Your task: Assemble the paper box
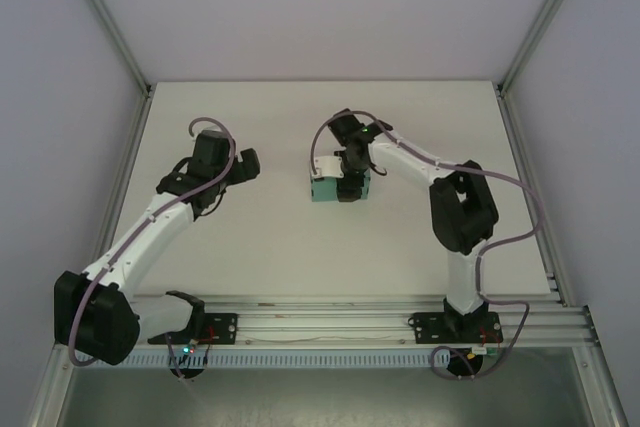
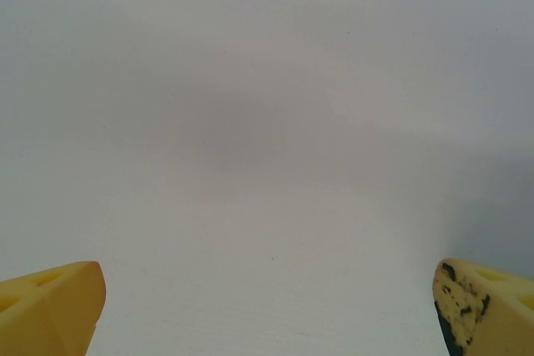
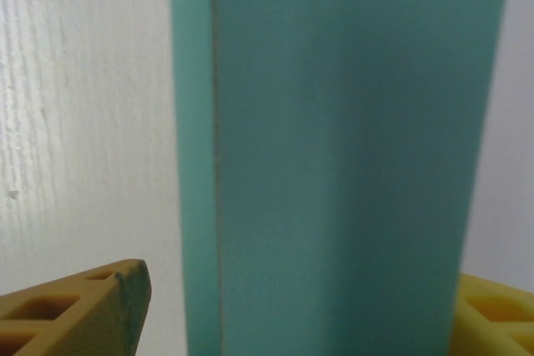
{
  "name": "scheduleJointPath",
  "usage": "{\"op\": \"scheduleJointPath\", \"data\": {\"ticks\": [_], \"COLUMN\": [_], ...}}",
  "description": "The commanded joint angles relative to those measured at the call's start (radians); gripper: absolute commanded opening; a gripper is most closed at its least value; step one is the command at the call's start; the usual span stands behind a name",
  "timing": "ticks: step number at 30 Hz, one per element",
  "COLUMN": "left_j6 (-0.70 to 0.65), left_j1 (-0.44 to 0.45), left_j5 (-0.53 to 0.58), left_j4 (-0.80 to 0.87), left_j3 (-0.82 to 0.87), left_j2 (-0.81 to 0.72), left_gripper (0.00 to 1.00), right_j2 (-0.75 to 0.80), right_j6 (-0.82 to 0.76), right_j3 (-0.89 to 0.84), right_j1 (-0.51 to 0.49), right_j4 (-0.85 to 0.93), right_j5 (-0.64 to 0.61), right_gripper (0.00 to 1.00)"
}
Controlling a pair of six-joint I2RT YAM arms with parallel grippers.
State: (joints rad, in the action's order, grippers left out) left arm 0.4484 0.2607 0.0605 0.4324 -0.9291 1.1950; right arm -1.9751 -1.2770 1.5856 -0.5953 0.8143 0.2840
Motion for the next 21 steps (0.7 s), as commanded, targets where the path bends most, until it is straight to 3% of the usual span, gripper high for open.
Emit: {"op": "scheduleJointPath", "data": {"ticks": [1, 10, 14, 21], "left_j6": [0.021, 0.027, 0.027, 0.034], "left_j1": [-0.009, -0.012, -0.011, -0.012], "left_j5": [0.022, 0.019, 0.018, 0.019], "left_j4": [0.009, 0.006, 0.008, 0.006], "left_j3": [0.022, 0.049, 0.066, 0.089], "left_j2": [-0.018, -0.049, -0.07, -0.105], "left_gripper": [1.0, 1.0, 1.0, 1.0], "right_j2": [-0.002, -0.001, 0.01, 0.031], "right_j6": [0.04, 0.086, 0.105, 0.08], "right_j3": [-0.012, -0.105, -0.116, -0.234], "right_j1": [-0.012, -0.035, -0.039, -0.051], "right_j4": [-0.031, -0.233, -0.284, -0.575], "right_j5": [-0.095, -0.292, -0.338, -0.475], "right_gripper": [0.72, 0.49, 0.47, 0.49]}}
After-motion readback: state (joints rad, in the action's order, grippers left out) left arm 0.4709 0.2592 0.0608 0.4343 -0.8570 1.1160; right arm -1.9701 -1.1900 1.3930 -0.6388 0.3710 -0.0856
